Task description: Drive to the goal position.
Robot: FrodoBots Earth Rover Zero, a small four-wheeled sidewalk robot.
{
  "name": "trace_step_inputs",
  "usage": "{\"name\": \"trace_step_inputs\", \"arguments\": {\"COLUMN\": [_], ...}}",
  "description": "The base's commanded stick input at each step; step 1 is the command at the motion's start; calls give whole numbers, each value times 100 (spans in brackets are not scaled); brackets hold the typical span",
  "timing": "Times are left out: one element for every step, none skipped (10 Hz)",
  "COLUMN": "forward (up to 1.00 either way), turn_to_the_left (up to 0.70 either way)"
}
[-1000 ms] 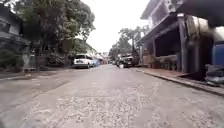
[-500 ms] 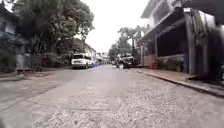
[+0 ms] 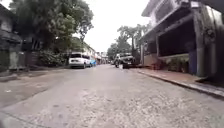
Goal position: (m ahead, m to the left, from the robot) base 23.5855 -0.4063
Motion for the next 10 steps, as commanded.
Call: {"name": "trace_step_inputs", "arguments": {"forward": [100, 100, 100, 100, 100, 100, 100, 100, 100, 100], "turn_to_the_left": [27, 0, 0, 0, 0, 0, 0, 0, 0, 0]}}
